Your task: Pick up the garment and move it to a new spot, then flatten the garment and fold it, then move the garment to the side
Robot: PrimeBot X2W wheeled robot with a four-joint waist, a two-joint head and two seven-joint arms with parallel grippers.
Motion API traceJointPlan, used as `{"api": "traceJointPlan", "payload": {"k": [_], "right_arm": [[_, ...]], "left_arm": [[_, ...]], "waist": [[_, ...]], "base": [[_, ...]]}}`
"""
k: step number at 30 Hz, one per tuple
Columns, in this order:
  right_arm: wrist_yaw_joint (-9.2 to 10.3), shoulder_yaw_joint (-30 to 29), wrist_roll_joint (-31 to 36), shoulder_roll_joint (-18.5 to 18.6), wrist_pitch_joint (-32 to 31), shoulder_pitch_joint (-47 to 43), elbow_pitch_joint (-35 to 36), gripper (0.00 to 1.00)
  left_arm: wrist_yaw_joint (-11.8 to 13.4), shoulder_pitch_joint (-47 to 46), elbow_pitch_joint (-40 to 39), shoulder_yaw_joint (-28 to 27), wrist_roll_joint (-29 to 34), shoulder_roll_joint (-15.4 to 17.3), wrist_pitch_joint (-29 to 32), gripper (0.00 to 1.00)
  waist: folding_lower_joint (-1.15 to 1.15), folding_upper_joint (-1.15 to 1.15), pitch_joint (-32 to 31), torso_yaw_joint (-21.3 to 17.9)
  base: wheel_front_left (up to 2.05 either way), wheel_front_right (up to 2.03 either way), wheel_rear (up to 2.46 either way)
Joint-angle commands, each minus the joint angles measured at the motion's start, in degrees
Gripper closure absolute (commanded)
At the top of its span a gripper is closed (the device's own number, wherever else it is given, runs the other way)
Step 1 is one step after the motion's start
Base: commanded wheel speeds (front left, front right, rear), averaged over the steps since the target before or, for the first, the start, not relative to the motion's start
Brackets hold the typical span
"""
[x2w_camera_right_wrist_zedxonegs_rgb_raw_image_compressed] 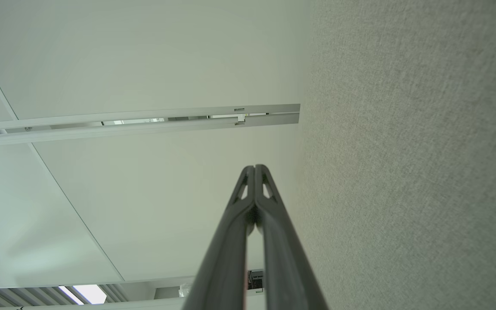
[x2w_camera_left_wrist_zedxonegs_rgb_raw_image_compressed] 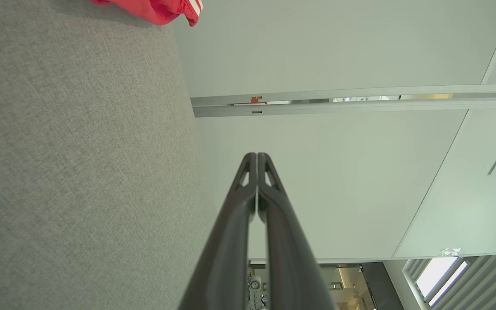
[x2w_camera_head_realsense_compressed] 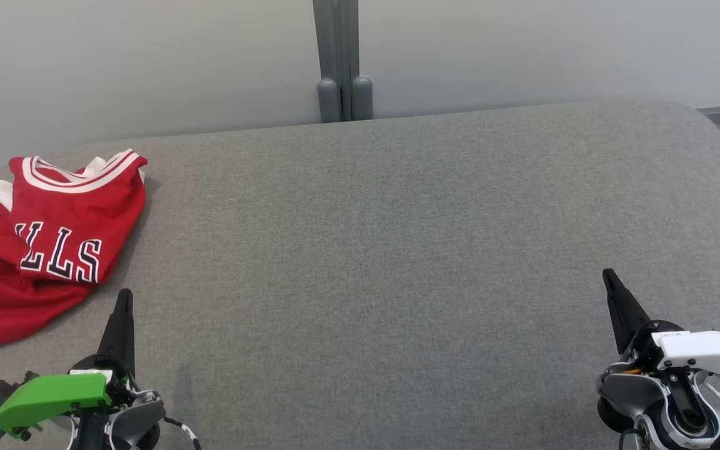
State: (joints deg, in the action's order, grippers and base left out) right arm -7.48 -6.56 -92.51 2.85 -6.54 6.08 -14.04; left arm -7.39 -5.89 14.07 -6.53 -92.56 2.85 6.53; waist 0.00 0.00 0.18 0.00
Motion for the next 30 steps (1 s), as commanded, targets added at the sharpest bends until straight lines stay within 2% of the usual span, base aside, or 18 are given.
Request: {"api": "traceJointPlan", "payload": {"k": [1, 24, 25, 28, 29, 30], "right_arm": [[-0.03, 0.0, 0.3, 0.1, -0.1, 0.4, -0.1, 1.00], [-0.03, 0.0, 0.3, 0.1, -0.1, 0.4, -0.1, 1.00], [0.00, 0.0, 0.0, 0.0, 0.0, 0.0, 0.0, 0.00], [0.01, 0.1, 0.0, -0.4, 0.0, -1.0, -1.3, 0.00], [0.01, 0.2, 0.0, -0.5, 0.1, -1.4, -1.7, 1.00], [0.01, 0.2, 0.0, -0.6, 0.0, -2.0, -2.4, 0.00]], "left_arm": [[-0.4, -0.9, 0.0, 0.0, 0.4, 0.1, 0.1, 1.00], [-0.4, -0.9, 0.0, 0.0, 0.4, 0.1, 0.1, 1.00], [0.0, 0.0, 0.0, 0.0, 0.0, 0.0, 0.0, 0.00], [0.1, 1.1, 1.4, 0.1, 0.0, -0.3, 0.0, 0.00], [0.1, 1.4, 1.7, 0.2, 0.0, -0.4, -0.1, 1.00], [0.1, 2.0, 2.5, 0.3, 0.0, -0.6, -0.1, 0.00]], "waist": [[0.00, 0.00, 0.0, 0.0], [0.00, 0.00, 0.0, 0.0], [0.00, 0.00, 0.0, 0.0], [0.00, 0.00, 0.0, 0.0], [0.00, 0.00, 0.0, 0.0], [0.00, 0.00, 0.0, 0.0]], "base": [[0.00, 0.00, 0.00], [0.00, 0.00, 0.00], [0.00, 0.00, 0.00], [0.00, 0.00, 0.00], [0.00, 0.00, 0.00], [0.00, 0.00, 0.00]]}}
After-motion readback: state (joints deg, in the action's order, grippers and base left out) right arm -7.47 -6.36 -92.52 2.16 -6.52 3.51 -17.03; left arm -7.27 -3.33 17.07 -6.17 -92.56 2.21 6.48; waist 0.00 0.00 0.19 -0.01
